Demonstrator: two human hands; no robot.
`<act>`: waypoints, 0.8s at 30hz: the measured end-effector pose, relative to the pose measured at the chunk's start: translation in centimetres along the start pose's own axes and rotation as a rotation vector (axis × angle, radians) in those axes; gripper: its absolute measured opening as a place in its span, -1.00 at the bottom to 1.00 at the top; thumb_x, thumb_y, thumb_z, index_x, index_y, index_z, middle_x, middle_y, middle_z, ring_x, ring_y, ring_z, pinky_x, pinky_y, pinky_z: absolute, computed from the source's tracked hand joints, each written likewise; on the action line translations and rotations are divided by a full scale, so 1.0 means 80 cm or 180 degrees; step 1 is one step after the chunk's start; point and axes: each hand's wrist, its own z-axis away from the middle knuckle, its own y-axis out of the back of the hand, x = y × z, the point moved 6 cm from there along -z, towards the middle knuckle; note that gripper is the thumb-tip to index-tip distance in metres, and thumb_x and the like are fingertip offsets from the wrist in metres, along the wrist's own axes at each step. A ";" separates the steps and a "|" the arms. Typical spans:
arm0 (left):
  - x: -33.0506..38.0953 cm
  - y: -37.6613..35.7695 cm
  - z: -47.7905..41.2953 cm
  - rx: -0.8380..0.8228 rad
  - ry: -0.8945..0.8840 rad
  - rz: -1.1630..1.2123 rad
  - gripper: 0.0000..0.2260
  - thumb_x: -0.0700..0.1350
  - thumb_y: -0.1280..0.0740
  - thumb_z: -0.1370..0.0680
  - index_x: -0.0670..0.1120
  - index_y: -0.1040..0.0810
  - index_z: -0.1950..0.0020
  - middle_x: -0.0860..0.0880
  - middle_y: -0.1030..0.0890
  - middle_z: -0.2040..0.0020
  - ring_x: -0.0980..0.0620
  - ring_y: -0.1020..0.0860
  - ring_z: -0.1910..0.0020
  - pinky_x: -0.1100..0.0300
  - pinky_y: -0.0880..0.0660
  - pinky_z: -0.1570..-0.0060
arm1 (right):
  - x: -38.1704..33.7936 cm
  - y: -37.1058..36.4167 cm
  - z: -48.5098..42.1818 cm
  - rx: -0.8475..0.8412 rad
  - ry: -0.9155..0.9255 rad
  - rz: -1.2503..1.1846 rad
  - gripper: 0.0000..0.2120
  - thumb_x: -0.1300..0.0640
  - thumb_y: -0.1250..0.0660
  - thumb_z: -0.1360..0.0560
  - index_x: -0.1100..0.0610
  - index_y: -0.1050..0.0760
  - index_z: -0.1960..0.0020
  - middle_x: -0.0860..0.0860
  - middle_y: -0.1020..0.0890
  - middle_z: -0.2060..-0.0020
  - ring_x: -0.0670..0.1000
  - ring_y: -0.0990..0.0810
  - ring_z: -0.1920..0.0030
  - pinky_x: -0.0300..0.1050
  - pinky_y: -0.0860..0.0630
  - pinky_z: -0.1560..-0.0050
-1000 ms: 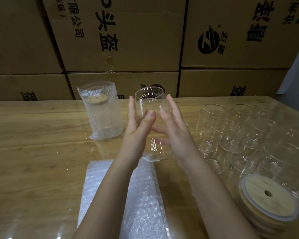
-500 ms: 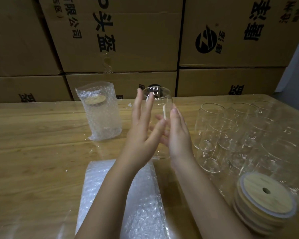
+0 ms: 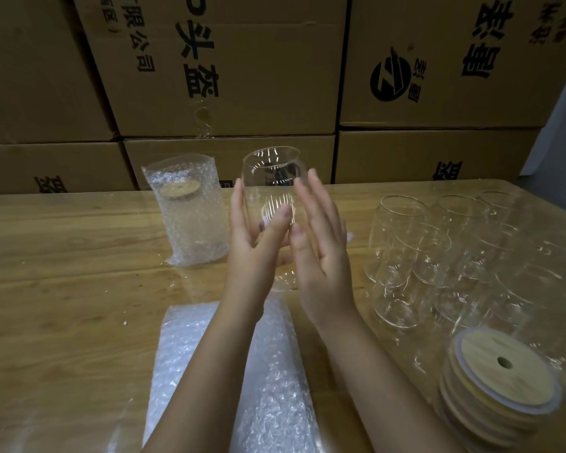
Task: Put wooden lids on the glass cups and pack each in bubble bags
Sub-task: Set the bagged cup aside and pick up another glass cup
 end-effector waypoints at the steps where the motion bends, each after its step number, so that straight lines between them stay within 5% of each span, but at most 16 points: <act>1: -0.002 0.000 -0.001 -0.0067 0.0083 0.0045 -0.22 0.19 -0.39 -0.41 0.24 -0.05 -0.52 0.26 -0.59 -0.12 0.15 -0.63 -0.09 0.15 -0.62 0.09 | -0.003 0.000 0.000 -0.0069 0.0138 0.0015 -0.60 0.09 -0.11 -0.58 0.02 -0.34 -0.41 -0.07 -0.28 -0.48 -0.02 -0.17 -0.50 -0.41 -0.06 -0.39; 7: -0.013 0.000 0.000 -0.0508 0.0611 0.0006 -0.26 0.31 -0.31 -0.43 0.30 -0.03 -0.52 0.10 -0.47 -0.37 0.11 -0.64 -0.07 0.16 -0.61 0.12 | 0.001 -0.009 -0.003 -0.0520 -0.0007 0.0140 -0.57 0.16 -0.13 -0.57 0.01 -0.33 -0.43 -0.23 -0.26 -0.45 -0.17 0.00 -0.53 -0.18 -0.07 -0.48; 9: -0.012 -0.003 0.002 -0.0629 0.0607 0.0000 -0.27 0.29 -0.30 -0.44 0.30 -0.03 -0.52 0.03 -0.51 -0.35 0.04 -0.67 -0.02 0.18 -0.60 0.22 | 0.002 -0.007 -0.006 -0.0526 -0.0145 0.0007 -0.58 0.10 -0.12 -0.59 -0.03 -0.32 -0.44 -0.25 -0.21 -0.48 -0.22 0.05 -0.52 -0.39 -0.06 -0.40; 11: -0.010 -0.008 0.004 -0.0753 0.0557 -0.0056 -0.30 0.26 -0.30 -0.46 0.32 -0.04 -0.52 0.01 -0.62 -0.20 -0.06 -0.68 0.03 0.13 -0.60 0.27 | 0.004 0.003 -0.011 -0.0375 -0.0241 -0.0168 -0.58 0.04 -0.09 -0.60 -0.06 -0.29 -0.46 -0.32 -0.16 -0.48 -0.26 0.06 -0.51 -0.29 -0.14 -0.43; 13: -0.009 -0.015 0.005 -0.0844 0.0444 -0.0153 -0.33 0.20 -0.28 -0.47 0.32 -0.04 -0.51 -0.01 -0.65 -0.10 -0.07 -0.68 0.07 0.01 -0.61 0.18 | 0.006 0.017 -0.016 -0.0131 -0.0259 -0.0358 -0.58 0.05 -0.07 -0.62 -0.07 -0.25 -0.47 -0.33 -0.15 -0.47 -0.27 -0.01 -0.50 -0.07 -0.22 -0.46; 16: -0.006 -0.025 0.007 -0.0960 0.0260 -0.0189 -0.40 0.14 -0.28 -0.47 0.40 -0.07 -0.43 -0.02 -0.61 -0.18 -0.01 -0.67 0.05 -0.01 -0.56 0.07 | 0.019 0.033 -0.018 0.0128 -0.0664 -0.1098 -0.56 -0.07 -0.09 -0.60 -0.21 -0.20 -0.47 -0.24 -0.23 -0.48 -0.34 -0.26 -0.39 -0.31 -0.40 -0.29; 20: 0.000 -0.030 0.009 -0.0876 0.0013 0.0089 -0.45 0.01 -0.32 -0.46 0.40 -0.17 -0.32 0.12 -0.48 -0.34 0.12 -0.49 -0.30 0.20 -0.55 -0.11 | 0.043 0.023 -0.013 0.0040 -0.1475 -0.1752 -0.64 -0.31 -0.10 -0.45 -0.38 -0.28 -0.25 -0.11 -0.52 -0.30 -0.17 -0.54 -0.23 0.03 -0.41 -0.34; 22: 0.003 -0.029 0.009 -0.0706 -0.0177 0.0158 -0.43 -0.05 -0.35 -0.44 0.32 -0.20 -0.35 0.28 -0.44 -0.25 0.29 -0.45 -0.30 0.13 -0.45 -0.29 | 0.048 0.018 -0.009 0.0088 -0.1605 -0.1848 -0.64 -0.35 -0.08 -0.44 -0.36 -0.31 -0.22 -0.09 -0.61 -0.20 -0.16 -0.58 -0.19 0.02 -0.43 -0.31; 24: 0.008 -0.027 0.010 -0.0573 -0.0347 0.0142 -0.39 -0.06 -0.36 -0.44 0.24 -0.19 -0.40 0.24 -0.42 -0.29 0.29 -0.46 -0.29 0.10 -0.42 -0.32 | 0.052 0.012 -0.004 0.0084 -0.1751 -0.2008 -0.57 -0.38 -0.05 -0.43 -0.32 -0.34 -0.26 -0.13 -0.64 -0.14 -0.15 -0.60 -0.16 -0.08 -0.51 -0.19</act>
